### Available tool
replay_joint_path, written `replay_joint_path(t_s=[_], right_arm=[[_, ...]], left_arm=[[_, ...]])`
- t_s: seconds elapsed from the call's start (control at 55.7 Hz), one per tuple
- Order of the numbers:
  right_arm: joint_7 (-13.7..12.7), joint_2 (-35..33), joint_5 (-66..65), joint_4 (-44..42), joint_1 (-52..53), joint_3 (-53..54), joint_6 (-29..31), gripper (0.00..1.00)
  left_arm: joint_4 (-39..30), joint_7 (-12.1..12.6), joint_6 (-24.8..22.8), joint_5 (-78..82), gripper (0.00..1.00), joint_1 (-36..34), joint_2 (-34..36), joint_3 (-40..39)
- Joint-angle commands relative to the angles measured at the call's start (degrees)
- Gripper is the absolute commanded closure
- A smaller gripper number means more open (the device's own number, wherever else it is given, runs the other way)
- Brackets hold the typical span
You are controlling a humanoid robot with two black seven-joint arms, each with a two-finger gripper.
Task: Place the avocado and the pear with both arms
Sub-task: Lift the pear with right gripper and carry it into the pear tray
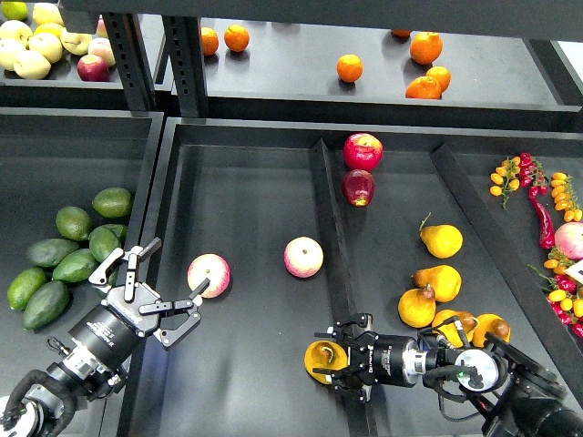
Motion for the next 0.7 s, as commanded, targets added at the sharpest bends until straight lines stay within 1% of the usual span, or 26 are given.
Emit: replay_joint_path(t_s=[0.0,0.162,0.198,0.234,0.251,0.287,0.683], right_arm=[[0.0,-0.1,1.4,-0.2,-0.5,0.0,0.0,0.63],[0.0,-0.2,1.8,-0.2,-1.1,0.0,0.0,0.69],[0.0,-0.2,1.8,-0.2,-1.1,0.0,0.0,0.72],[0.0,-0.2,1.8,-0.2,-1.2,0.0,0.0,0.79],[0.0,-0.3,2.0,-0.1,-1.2,0.0,0.0,0.85],[0.0,-0.3,2.2,-0.1,-1.2,0.0,0.0,0.92],[0.0,-0.5,4.0,1.5,-1.2,0.0,0.0,0.96]], left_arm=[[0.0,0.0,0.0,0.0,0.01,0.1,0.0,0.0],[0.0,0.0,0.0,0.0,0.01,0.2,0.0,0.0],[0.0,0.0,0.0,0.0,0.01,0.2,0.0,0.0],[0.0,0.0,0.0,0.0,0.01,0.2,0.0,0.0],[0.0,0.0,0.0,0.0,0.01,0.2,0.0,0.0],[0.0,0.0,0.0,0.0,0.01,0.2,0.0,0.0],[0.1,0.0,0.0,0.0,0.01,0.4,0.0,0.1]])
